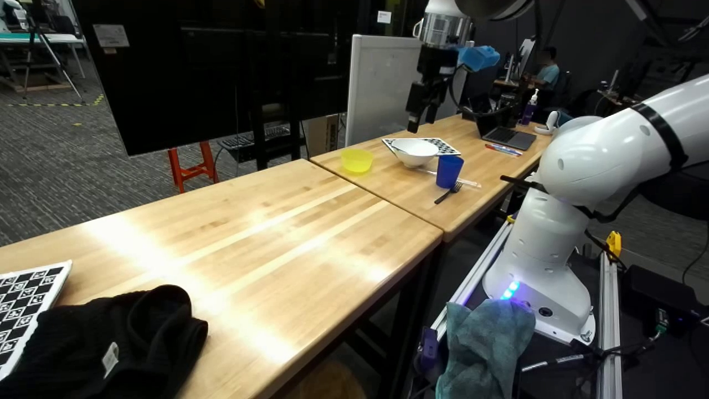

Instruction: Move the black cloth to the right

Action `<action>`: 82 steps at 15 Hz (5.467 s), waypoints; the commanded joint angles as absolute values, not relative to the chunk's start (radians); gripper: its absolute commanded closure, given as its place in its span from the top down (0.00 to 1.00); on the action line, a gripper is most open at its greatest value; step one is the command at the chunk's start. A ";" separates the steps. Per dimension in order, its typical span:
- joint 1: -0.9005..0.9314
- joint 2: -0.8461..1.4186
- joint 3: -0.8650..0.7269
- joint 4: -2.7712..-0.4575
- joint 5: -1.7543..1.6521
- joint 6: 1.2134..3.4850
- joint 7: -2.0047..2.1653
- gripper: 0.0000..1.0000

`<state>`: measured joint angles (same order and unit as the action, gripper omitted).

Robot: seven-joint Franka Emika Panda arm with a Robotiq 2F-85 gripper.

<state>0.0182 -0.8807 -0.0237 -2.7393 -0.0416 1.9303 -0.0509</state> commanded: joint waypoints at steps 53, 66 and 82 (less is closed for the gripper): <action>0.529 0.677 0.354 -1.353 0.000 1.927 -0.110 1.00; 0.585 0.901 0.328 -1.035 0.110 1.771 0.058 1.00; 0.603 1.085 0.306 -0.887 0.102 1.910 0.147 0.74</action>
<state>0.6037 1.0718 0.3163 -0.9181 0.0994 1.9024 0.1158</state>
